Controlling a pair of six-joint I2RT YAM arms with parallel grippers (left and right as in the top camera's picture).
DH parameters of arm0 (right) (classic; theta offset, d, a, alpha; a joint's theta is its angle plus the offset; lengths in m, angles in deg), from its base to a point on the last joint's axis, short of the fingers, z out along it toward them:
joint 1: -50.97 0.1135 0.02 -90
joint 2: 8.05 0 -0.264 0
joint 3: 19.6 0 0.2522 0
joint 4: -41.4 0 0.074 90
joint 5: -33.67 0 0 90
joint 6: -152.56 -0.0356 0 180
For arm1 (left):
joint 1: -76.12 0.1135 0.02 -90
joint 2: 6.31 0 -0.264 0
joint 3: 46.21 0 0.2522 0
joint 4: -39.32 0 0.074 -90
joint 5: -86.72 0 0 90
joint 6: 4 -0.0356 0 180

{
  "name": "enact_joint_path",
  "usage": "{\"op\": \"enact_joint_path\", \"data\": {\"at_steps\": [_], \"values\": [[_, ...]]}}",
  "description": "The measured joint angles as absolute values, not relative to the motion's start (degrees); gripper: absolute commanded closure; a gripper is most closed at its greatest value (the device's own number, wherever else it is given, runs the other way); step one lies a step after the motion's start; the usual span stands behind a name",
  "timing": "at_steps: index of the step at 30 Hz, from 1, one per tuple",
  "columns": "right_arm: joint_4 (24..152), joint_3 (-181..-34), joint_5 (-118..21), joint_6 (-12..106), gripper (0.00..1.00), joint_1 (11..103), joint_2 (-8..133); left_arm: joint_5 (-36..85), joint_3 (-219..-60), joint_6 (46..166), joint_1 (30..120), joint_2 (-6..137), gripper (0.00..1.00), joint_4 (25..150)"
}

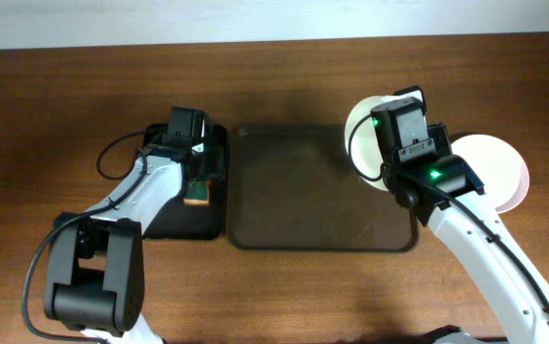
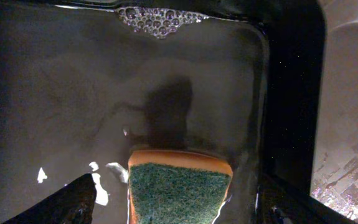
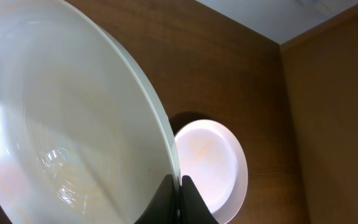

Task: Clean dirty plates on tray and stack at the side
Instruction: 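Carry the plate right and stack it on the plate pile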

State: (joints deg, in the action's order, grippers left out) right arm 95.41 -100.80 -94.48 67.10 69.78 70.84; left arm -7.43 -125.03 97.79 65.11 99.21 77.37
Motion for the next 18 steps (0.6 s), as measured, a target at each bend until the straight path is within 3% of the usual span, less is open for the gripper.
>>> {"op": "enact_joint_path", "data": {"at_steps": [2,4,5,6,7,11,12,13,14,15,16,17,18], "values": [[95.41,-100.8,-94.5,67.12,0.96,69.78,70.84,-7.36,-125.03,97.79,65.11,99.25,0.18,77.35],[95.41,-100.8,-94.5,67.12,0.96,69.78,70.84,-7.36,-125.05,97.79,65.11,99.6,0.32,77.2],[95.41,-100.8,-94.48,67.1,0.96,69.78,70.84,-7.34,-125.12,97.68,65.11,100.21,0.58,77.18],[95.41,-100.8,-94.5,67.1,0.96,69.78,70.84,-7.36,-125.12,97.81,65.11,101.11,0.96,77.2],[95.41,-100.8,-94.5,67.07,0.96,69.78,70.84,-7.3,-125.12,98.12,65.11,101.81,1.0,77.22],[95.41,-100.8,-94.48,67.1,0.96,69.78,70.84,-7.34,-125.14,97.79,65.11,102.68,1.0,77.22],[95.41,-100.8,-94.5,67.1,0.96,69.78,70.84,-7.34,-125.14,97.77,65.11,102.68,0.88,77.29],[95.41,-100.8,-94.5,67.12,0.96,69.78,70.84,-7.32,-125.16,97.77,65.11,102.68,0.47,77.55],[95.41,-100.8,-94.48,67.1,0.96,69.78,70.84,-7.36,-125.2,97.81,65.11,102.66,0.32,77.85],[95.41,-100.8,-94.48,67.03,0.96,69.78,70.84,-7.32,-125.36,97.7,65.11,102.64,0.3,78.05],[95.41,-100.8,-94.48,66.79,0.96,69.78,70.84,-7.27,-125.38,97.74,65.11,102.44,0.53,78.1],[95.41,-100.8,-94.48,65.87,0.96,69.76,70.84,-7.3,-125.38,97.74,65.11,102.07,1.0,78.18],[95.41,-100.8,-94.3,64.56,0.96,69.45,70.84,-7.23,-125.38,97.94,65.11,101.19,1.0,78.18]]}}
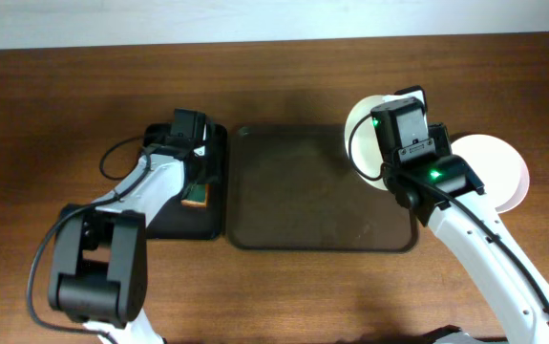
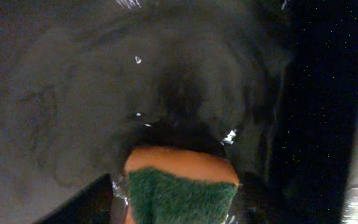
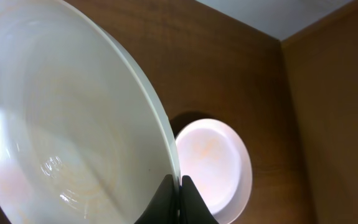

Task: Clean dirty plates on tray and stack at the side
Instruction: 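Carry the plate right and stack it on the plate pile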

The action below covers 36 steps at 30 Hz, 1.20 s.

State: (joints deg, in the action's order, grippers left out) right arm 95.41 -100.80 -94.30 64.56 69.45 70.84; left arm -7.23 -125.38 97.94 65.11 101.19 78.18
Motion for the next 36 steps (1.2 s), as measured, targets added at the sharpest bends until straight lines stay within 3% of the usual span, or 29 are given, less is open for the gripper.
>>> {"op": "enact_joint_path", "data": {"at_steps": [1,2,4,5,9,11,24,32,36], "values": [[95.41,-100.8,-93.8,63.84,0.96,69.12,70.84,-7.21,-125.38,97.96,65.11,100.25,1.0,78.23],[95.41,-100.8,-93.12,63.29,0.96,68.68,70.84,-7.19,-125.4,97.94,65.11,99.23,0.94,78.29],[95.41,-100.8,-91.38,61.92,0.96,67.29,70.84,-7.16,-125.47,97.77,65.11,97.35,0.47,78.58],[95.43,-100.8,-90.22,60.91,0.96,66.26,70.84,-7.16,-125.53,97.57,65.11,96.5,0.36,78.88],[95.47,-100.8,-84.73,56.8,0.96,60.62,70.84,-7.16,-125.84,97.79,65.11,94.66,0.23,81.53],[95.78,-100.8,-81.19,55.08,0.96,56.77,70.84,-7.12,-125.88,97.77,65.11,94.05,0.08,83.97],[97.18,-100.82,-56.08,49.48,0.96,24.36,77.18,-7.14,-126.1,97.77,65.11,89.79,0.0,99.58],[97.53,-100.82,-51.18,47.47,0.96,13.34,88.09,-7.14,-126.1,97.77,65.11,89.79,0.0,100.26],[96.37,-100.82,-49.5,46.29,0.82,10.52,89.75,-7.14,-126.1,97.77,65.11,89.79,0.0,100.24]]}}
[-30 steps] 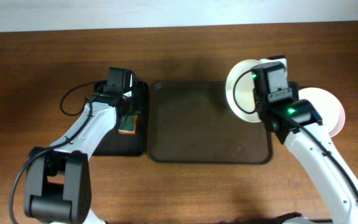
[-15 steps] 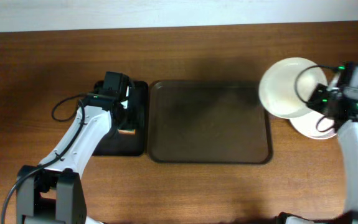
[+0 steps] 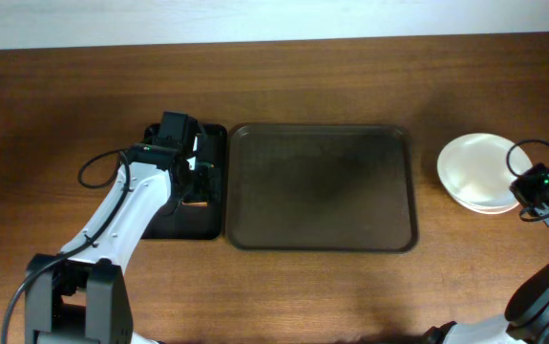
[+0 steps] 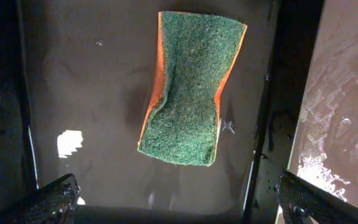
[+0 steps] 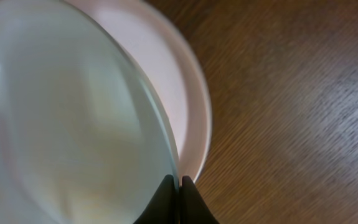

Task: Clean dirty plates on tray and stack at the side
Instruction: 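Carry the plate right and stack it on the plate pile, then release the sponge in the black tray and withdraw both grippers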

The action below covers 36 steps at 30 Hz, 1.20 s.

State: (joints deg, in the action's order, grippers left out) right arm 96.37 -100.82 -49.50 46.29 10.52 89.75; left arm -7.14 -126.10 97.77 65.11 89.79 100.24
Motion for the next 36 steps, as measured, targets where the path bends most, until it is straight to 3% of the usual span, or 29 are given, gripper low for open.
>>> {"op": "enact_joint_path", "data": {"at_steps": [8,11,18,23,28,36], "values": [[95.15,-100.84,-39.64,46.94,0.44,9.93,90.41,-7.19,-126.1,97.77,65.11,89.79,0.0,100.24],[96.11,-100.89,-29.19,50.33,0.36,12.4,90.41,-7.91,-126.1,97.77,65.11,89.7,0.0,100.21],[104.26,-103.79,-26.66,57.72,0.27,30.02,90.36,-7.82,-126.12,97.79,66.82,86.44,0.0,99.97],[111.69,-108.3,-35.84,60.87,0.01,44.05,90.17,-4.06,-126.3,97.81,72.98,85.41,0.0,103.56],[114.84,-108.95,-41.45,61.63,0.01,52.38,86.98,-1.92,-126.3,97.7,77.74,82.77,0.0,109.26],[114.73,-107.44,-43.71,61.65,0.02,55.68,72.92,-1.13,-123.63,96.39,74.2,70.77,0.0,108.96]]}}
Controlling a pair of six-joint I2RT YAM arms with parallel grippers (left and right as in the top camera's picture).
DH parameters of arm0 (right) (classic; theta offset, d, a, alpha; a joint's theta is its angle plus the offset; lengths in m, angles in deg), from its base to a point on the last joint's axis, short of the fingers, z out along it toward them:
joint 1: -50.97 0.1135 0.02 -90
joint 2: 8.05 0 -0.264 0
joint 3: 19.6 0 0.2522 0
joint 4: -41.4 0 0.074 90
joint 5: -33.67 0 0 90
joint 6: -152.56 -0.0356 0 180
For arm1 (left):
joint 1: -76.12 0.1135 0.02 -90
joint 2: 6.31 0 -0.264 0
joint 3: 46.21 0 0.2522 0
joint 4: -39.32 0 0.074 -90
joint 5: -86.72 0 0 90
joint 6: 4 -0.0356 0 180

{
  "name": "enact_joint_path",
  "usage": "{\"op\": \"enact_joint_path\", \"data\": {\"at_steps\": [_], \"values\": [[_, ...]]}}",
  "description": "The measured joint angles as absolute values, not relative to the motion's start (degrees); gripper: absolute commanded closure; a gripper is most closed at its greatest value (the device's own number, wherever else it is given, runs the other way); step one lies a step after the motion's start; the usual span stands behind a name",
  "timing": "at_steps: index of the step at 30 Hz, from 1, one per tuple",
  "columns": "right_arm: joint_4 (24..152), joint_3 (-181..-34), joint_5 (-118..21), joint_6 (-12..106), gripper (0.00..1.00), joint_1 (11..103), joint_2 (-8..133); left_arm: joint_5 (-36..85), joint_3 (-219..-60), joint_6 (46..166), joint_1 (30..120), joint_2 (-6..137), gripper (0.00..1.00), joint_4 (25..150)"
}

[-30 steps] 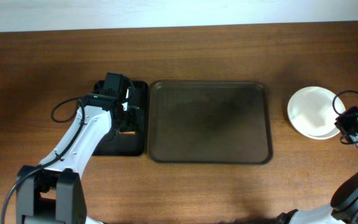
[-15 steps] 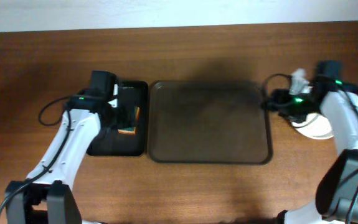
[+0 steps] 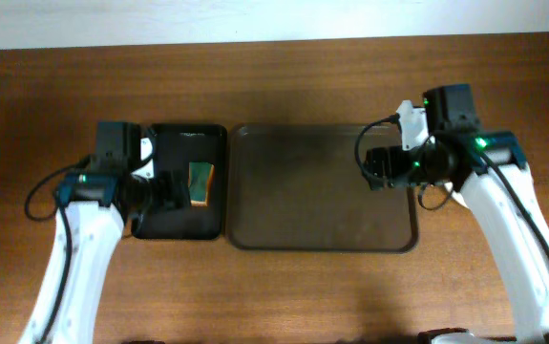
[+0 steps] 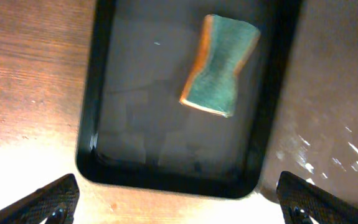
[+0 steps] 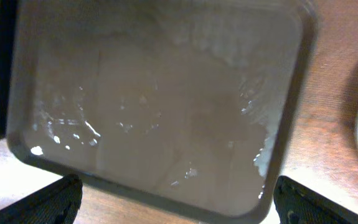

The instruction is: Clean dirty plates on tray and stack at the side

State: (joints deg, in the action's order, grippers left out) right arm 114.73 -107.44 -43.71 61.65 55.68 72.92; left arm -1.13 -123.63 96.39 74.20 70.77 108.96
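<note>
The brown tray [image 3: 322,191] lies in the middle of the table with no plates on it, only wet streaks [image 5: 166,112]. A white plate edge shows at the far right of the right wrist view; in the overhead view the right arm hides the stack. My right gripper [image 3: 377,167] hangs open over the tray's right part, holding nothing. The green and orange sponge [image 3: 200,182] lies loose in the black basin [image 4: 166,180]. My left gripper [image 3: 164,188] is open above the basin, apart from the sponge [image 4: 219,74].
The black basin holds water and stands against the tray's left edge. Bare wooden table [image 3: 284,287] lies in front of both, and more behind them up to the wall. The right arm's cable loops over the tray's right rim.
My right gripper was shut on a white plate's rim above the stack at the right; now it is open over the tray's right part, without the plate. My left gripper stands higher above the basin.
At first my right gripper held a white plate on edge by the tray's back right corner, and the sponge sat between my left fingers in the basin's water. Later the sponge lay free in the basin and the plate was at the stack. Now both grippers are open.
</note>
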Motion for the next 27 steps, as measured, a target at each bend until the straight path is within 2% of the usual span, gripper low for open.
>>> {"op": "enact_joint_path", "data": {"at_steps": [3,9,14,27], "values": [[113.33,-103.36,-45.19,61.61,0.01,55.72,63.5,-1.15,-119.54,96.21,72.35,63.21,0.0,107.14],[113.26,-95.71,-48.01,61.76,0.01,55.79,43.65,-1.35,-109.16,96.21,71.03,38.71,0.0,105.53],[113.86,-93.91,-48.62,61.79,0.01,55.79,32.81,-1.33,-108.05,96.21,71.03,23.91,0.0,105.5],[113.86,-93.65,-48.84,61.74,0.01,55.79,31.55,-1.35,-107.89,96.21,71.03,20.26,0.0,105.57]]}}
